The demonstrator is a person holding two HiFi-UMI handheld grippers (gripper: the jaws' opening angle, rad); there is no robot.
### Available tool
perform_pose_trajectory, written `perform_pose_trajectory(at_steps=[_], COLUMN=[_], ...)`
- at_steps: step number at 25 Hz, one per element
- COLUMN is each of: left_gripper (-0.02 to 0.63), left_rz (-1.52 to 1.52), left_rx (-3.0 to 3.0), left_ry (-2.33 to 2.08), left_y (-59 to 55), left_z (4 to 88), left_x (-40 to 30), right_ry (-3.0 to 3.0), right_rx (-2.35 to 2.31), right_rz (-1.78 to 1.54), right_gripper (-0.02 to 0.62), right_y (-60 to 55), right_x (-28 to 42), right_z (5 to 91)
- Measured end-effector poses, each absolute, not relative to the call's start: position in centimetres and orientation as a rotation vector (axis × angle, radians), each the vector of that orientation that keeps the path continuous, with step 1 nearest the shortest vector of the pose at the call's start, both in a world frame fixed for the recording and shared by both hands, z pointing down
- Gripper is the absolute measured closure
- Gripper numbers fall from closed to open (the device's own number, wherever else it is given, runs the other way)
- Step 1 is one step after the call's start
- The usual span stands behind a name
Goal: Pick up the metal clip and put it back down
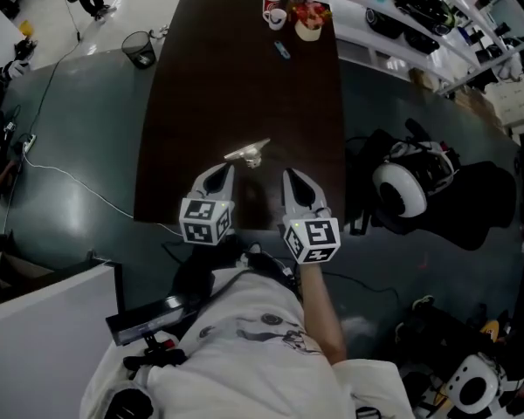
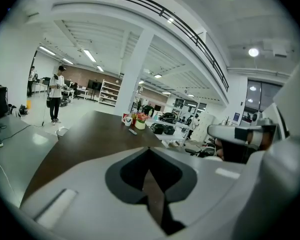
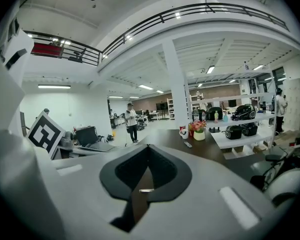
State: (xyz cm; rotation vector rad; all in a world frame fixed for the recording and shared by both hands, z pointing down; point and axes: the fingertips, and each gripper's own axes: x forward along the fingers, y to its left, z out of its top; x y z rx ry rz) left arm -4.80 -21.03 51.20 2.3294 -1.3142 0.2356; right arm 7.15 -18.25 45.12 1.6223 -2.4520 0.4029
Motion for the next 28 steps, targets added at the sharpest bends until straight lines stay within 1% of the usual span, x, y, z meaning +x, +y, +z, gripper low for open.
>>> perform_pose_trajectory(at_steps=[11, 23, 24, 25, 27, 28], left_gripper=[0.607, 0.607, 0.591, 0.561, 0.535, 0.505], left_rz=[0.346, 0.281, 0.279, 0.279, 0.282, 0.287], left_rx=[2.148, 1.822, 1.8, 1.782, 1.759, 1.75], left_ry=[-1.335, -1.521, -1.536, -1.55, -1.575, -1.587], left_y=[-20.8, -21.8, -21.9, -22.1, -22.5, -22.7], left_z=[57.6, 66.3, 66.8, 67.3, 67.9, 68.2], left_x=[-3.7, -1.4, -1.2, -1.0, -0.7, -0.5], right_ry=[-2.399, -2.388, -2.385, -2.383, -2.387, -2.391], right_rx=[1.582, 1.47, 1.455, 1.438, 1.402, 1.386], right_rz=[0.471, 0.534, 0.543, 0.551, 0.56, 0.563], right_gripper=[0.594, 0.594, 0.594, 0.594, 0.594, 0.594], right_y=[-18.9, -20.5, -20.8, -21.1, -21.7, -21.9], right_x=[8.5, 13.2, 13.3, 13.4, 13.3, 13.3], right_z=[47.0, 48.8, 49.3, 49.7, 50.4, 50.6])
